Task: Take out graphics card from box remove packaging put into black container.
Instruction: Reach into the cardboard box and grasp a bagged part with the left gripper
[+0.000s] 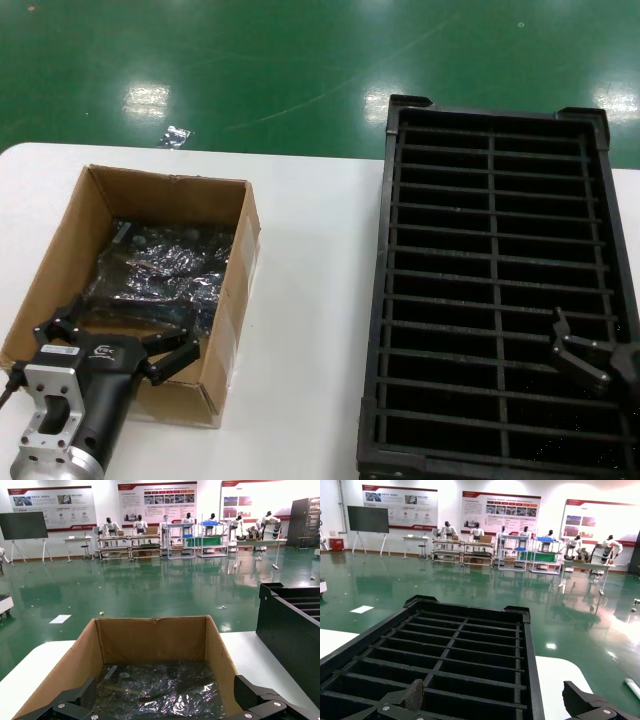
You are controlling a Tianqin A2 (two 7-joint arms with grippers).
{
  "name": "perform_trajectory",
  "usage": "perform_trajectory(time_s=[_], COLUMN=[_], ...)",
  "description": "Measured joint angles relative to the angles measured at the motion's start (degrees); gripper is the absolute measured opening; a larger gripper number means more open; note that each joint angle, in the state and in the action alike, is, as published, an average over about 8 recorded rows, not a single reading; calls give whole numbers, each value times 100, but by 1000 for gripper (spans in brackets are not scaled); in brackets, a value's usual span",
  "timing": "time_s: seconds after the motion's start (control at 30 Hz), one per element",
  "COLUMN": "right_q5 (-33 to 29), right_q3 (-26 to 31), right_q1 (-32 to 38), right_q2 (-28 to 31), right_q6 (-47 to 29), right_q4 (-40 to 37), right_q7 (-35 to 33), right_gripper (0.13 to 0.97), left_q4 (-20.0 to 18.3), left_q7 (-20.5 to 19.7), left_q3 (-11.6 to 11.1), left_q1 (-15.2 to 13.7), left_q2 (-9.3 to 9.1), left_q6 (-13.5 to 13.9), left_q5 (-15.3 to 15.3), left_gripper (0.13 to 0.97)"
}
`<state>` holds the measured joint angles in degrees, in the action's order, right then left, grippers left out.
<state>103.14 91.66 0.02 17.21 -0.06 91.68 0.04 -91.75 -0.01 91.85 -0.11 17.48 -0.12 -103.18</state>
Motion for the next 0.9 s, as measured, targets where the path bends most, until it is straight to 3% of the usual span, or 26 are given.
perform_trajectory(time_s=[0.47, 0.57, 0.63, 0.7, 0.8, 0.9], right_q5=[0, 0, 0, 0, 0, 0], right_q3=[0, 0, 0, 0, 0, 0], right_q1=[0, 0, 0, 0, 0, 0], right_q2=[0, 0, 0, 0, 0, 0], right_q6=[0, 0, 0, 0, 0, 0], right_q4=[0, 0, 0, 0, 0, 0], right_q7=[0, 0, 0, 0, 0, 0], right_gripper=[966, 966, 966, 966, 966, 966], left_q4=[-3, -33, -84, -150, -222, -162], left_q7=[0, -1, -2, -1, -103, -358], left_q3=[-3, 7, 59, 161, 385, 638], left_q1=[1, -5, -28, -78, -222, -473], left_q2=[4, 85, 267, 577, 1241, 1965], left_q6=[1, -2, -29, -62, -14, 267], left_q5=[0, -7, -47, -95, -5, 421], left_gripper=[966, 966, 966, 966, 966, 966])
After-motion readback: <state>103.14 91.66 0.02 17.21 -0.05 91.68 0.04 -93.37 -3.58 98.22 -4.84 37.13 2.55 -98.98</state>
